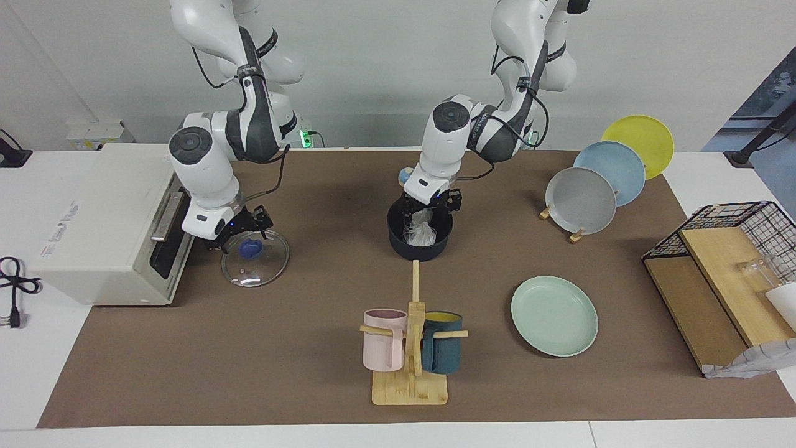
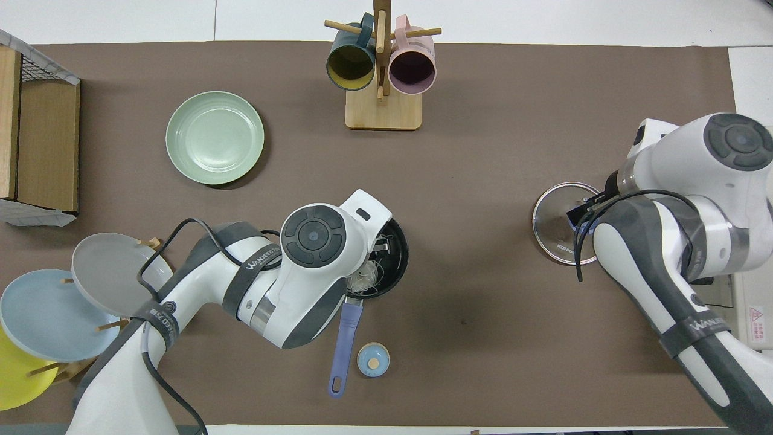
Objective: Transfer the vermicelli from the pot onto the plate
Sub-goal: 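Set the lid down with the right gripper while the left gripper reaches the pot, then pinch the vermicelli with the left gripper while the right gripper withdraws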
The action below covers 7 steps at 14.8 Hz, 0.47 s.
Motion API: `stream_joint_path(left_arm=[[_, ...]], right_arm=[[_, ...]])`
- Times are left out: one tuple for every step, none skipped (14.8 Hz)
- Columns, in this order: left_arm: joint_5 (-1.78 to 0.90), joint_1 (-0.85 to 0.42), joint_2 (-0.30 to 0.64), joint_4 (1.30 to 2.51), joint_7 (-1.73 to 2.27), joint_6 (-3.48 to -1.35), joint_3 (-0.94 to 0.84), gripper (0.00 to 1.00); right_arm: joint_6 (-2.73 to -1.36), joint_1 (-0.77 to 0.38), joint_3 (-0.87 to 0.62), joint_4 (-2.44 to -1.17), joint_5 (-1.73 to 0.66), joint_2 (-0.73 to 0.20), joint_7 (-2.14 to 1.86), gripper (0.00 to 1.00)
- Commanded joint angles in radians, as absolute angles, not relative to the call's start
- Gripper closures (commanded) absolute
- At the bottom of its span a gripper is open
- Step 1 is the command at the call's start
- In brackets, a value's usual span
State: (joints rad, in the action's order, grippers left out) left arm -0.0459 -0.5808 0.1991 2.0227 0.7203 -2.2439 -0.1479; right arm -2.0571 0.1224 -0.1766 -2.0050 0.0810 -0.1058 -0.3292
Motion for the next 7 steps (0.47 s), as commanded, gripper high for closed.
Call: stream_joint_path(left_arm=[[-0.061, -0.626, 0.236, 2.029, 0.749, -2.290, -0.129, 0.00], [-0.061, -0.627, 0.245, 2.028, 0.747, -2.292, -0.129, 0.00], [-0.060, -0.629, 0.253, 2.026, 0.746, -2.289, -0.129, 0.00], [-0.060, -0.635, 0.256, 2.026, 0.739, -2.287, -0.129, 0.00], [-0.060, -0.643, 0.262, 2.026, 0.736, -2.287, -0.127, 0.00], [-0.058, -0.643, 0.270, 2.026, 0.736, -2.287, -0.127, 0.02], [-0.057, -0.643, 0.270, 2.026, 0.736, -2.287, -0.127, 0.12]], right_arm=[[-1.929, 0.132, -0.184, -1.886, 0.074, -0.106, -0.275, 0.00], [-1.872, 0.138, -0.181, -1.837, 0.074, -0.101, -0.259, 0.00], [-1.805, 0.143, -0.176, -1.783, 0.074, -0.097, -0.259, 0.00], [-1.745, 0.144, -0.176, -1.729, 0.072, -0.097, -0.255, 0.00], [-1.705, 0.144, -0.175, -1.691, 0.072, -0.095, -0.249, 0.00], [-1.674, 0.144, -0.173, -1.662, 0.072, -0.091, -0.247, 0.00], [-1.634, 0.147, -0.173, -1.632, 0.072, -0.083, -0.247, 0.00]])
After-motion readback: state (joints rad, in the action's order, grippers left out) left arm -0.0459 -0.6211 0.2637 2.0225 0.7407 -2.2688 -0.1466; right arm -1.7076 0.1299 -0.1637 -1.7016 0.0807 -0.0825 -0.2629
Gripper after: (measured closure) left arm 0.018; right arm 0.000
